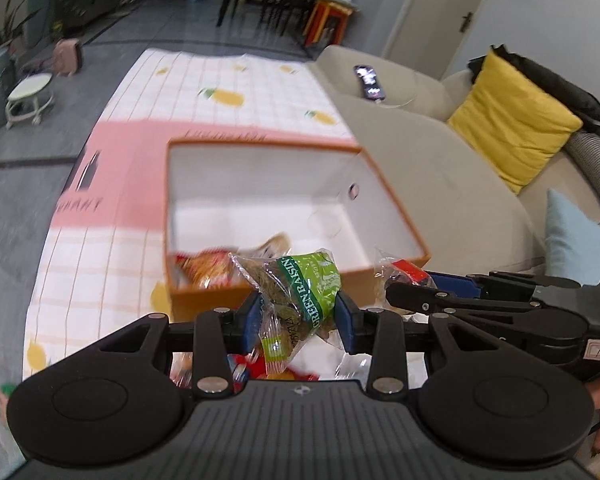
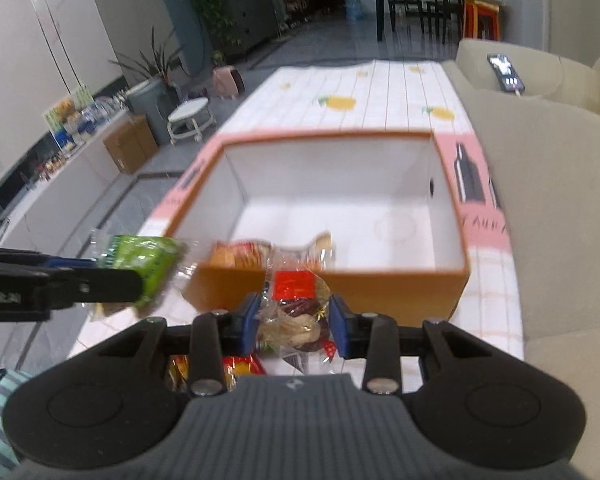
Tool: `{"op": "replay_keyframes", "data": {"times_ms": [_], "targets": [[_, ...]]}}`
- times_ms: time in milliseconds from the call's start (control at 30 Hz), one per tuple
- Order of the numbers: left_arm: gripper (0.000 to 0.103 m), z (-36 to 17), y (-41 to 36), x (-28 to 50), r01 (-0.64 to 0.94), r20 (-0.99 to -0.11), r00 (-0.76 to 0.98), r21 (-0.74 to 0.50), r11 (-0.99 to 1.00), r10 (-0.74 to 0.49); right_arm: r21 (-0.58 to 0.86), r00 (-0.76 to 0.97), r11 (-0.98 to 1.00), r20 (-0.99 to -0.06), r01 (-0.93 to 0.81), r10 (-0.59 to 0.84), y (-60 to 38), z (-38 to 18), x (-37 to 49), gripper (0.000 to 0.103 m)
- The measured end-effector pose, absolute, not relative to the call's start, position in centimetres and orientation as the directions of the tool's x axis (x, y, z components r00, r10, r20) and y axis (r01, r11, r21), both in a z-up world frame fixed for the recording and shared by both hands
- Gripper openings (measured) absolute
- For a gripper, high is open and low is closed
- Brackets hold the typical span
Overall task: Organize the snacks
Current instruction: 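Carry both bags into the orange box and open both tools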
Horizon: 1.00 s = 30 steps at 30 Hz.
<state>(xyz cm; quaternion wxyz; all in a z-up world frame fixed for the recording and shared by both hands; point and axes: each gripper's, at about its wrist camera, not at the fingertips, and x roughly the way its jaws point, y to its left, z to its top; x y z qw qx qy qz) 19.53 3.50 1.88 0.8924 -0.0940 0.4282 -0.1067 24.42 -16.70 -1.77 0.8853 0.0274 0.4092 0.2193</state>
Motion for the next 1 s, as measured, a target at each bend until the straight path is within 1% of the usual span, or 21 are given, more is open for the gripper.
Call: {"op": "replay_keyframes", "data": {"times_ms": [100,167,333,467,600,700,800,1000], "targets": [[0.043,2.8,2.5,21.1,0.137,-0.732,0.63,-0.224,0.965,-0.259,0.237,0.575,0.9,-0.703,-0.365,0.418,-17.3,-0.3,25.9,0.035],[0.043,2.9,2.2,22.3,0.15,-0.732,0.627,-0.225,0.963,-0.269,0.233,0.577,0.9,-0.702,-0.367,0.417,-17.6,0.3,26.9,0.035],[0.043,1.9,1.8,26.4,0.157,-0.748,0.57,-0.307,0.939,-0.34,0.229,0.558,0.906,-0.726,-0.355,0.402,-17.7,0.7,30.7,0.035],[0.043,-0.1,1.1,29.6,0.161,-0.788,0.516,-0.296,0.941,-0.336,0.24,0.477,0.914,-0.793,-0.327,0.379,-17.5,-1.2,34.6,0.035],[0.043,-3.5,0.8,32.4,0.126,-0.838,0.428,-0.315,0.941,-0.338,0.255,0.379,0.921,-0.854,-0.294,0.357,-17.3,-4.2,37.6,0.035],[0.043,-5.8,0.8,34.0,0.107,-0.863,0.373,-0.324,0.94,-0.34,0.262,0.33,0.922,-0.876,-0.286,0.351,-17.0,-5.9,39.0,0.035],[0.043,-7.6,1.1,35.2,0.073,-0.873,0.333,-0.352,0.933,-0.355,0.236,0.307,0.931,-0.897,-0.279,0.319,-16.5,-7.1,39.7,0.035],[0.043,-9.9,1.2,36.3,0.038,-0.885,0.283,-0.376,0.926,-0.371,0.228,0.241,0.944,-0.928,-0.237,0.285,-16.6,-9.2,41.2,0.035]]}}
